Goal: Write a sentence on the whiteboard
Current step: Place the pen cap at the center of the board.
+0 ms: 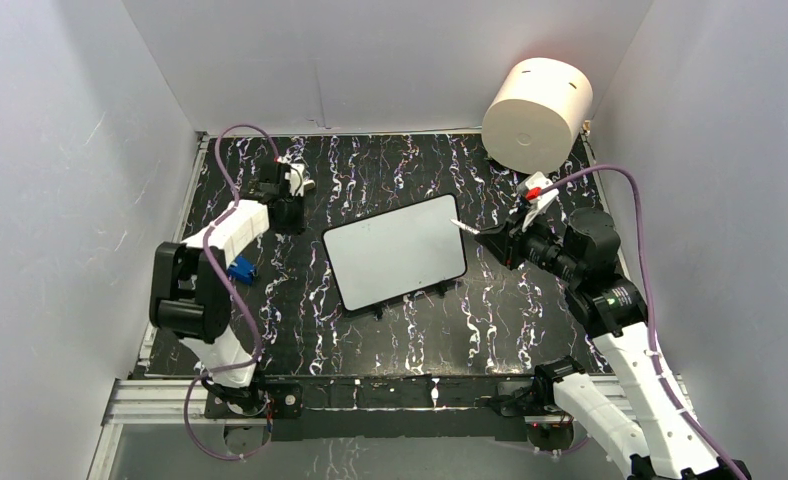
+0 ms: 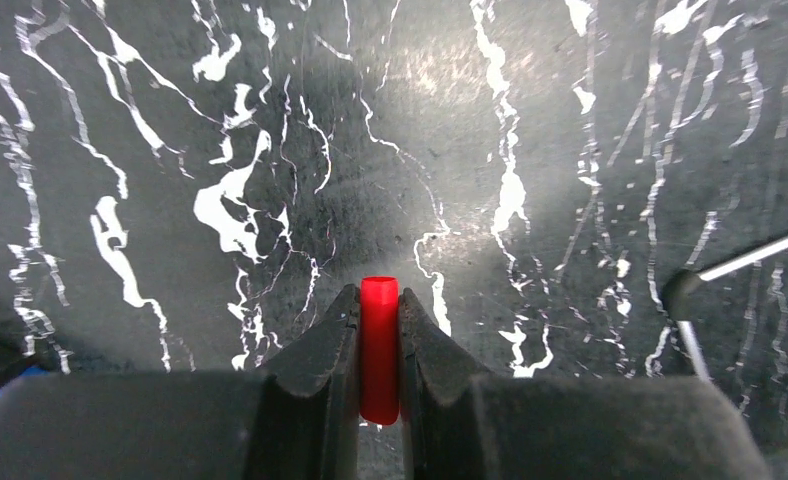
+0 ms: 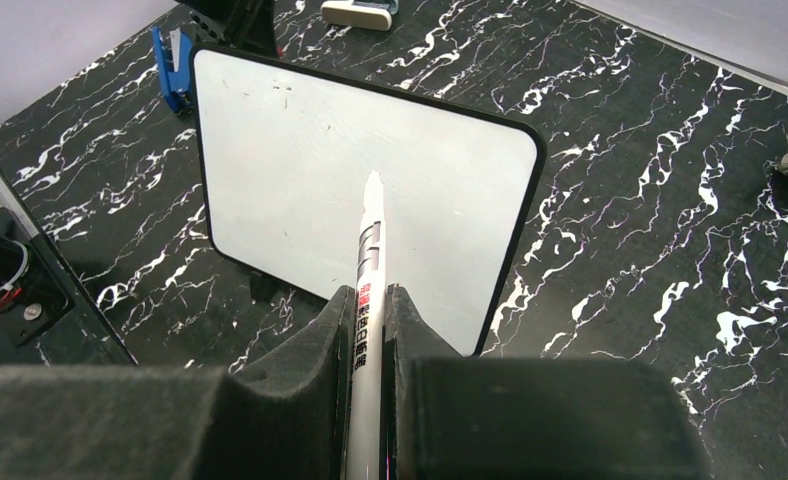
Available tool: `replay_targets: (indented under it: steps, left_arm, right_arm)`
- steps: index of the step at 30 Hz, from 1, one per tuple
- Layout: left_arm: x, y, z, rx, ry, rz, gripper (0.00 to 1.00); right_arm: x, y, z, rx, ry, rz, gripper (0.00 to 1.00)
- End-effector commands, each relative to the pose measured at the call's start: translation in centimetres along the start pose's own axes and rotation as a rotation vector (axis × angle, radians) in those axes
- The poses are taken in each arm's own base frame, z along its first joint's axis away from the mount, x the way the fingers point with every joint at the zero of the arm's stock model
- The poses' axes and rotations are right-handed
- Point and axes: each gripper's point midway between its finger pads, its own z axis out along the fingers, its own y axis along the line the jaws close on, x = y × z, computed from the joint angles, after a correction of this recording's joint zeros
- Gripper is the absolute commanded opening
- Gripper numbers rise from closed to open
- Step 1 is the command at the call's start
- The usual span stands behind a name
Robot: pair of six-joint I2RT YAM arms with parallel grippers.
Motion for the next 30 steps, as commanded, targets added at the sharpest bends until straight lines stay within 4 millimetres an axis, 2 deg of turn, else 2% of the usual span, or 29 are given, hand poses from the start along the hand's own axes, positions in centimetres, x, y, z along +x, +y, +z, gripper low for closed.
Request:
replay_targets:
  steps: [1,9,15,20,24,30]
  left_arm:
    - [0.8,0.2,1.2,0.008,0.066,-0.017,0.00]
    - [1.9,0.7,3.0,-0.015,0.119,-0.004,0.03]
    - [2.9,1.3,3.8,-0.043,0.152,0.014,0.17]
    - [3.1,1.5,3.9,-0.047,0.156,0.017,0.22]
    - [2.6,1.2,3.5,-0.037,0.141,0.014,0.25]
    - [0.4,0.9,1.2,-0.027,0.056,0.010,0.44]
  right_arm:
    - [-1.4,-0.2,0.0,0.007,-0.052,-0.035,0.00]
    - [-1.0,-0.3,0.3,0.005,-0.042,-0.028,0.00]
    - [-1.1,-0.4,0.4,0.006,-0.039,-0.027,0.00]
    - [-1.3,-0.1,0.3,-0.005,-0.038,-0.017,0.00]
    - [-1.4,0.0,0.3,-0.006,-0.034,-0.001,0.00]
    - [-1.4,0.4,0.0,-0.013,-0.022,0.035,0.00]
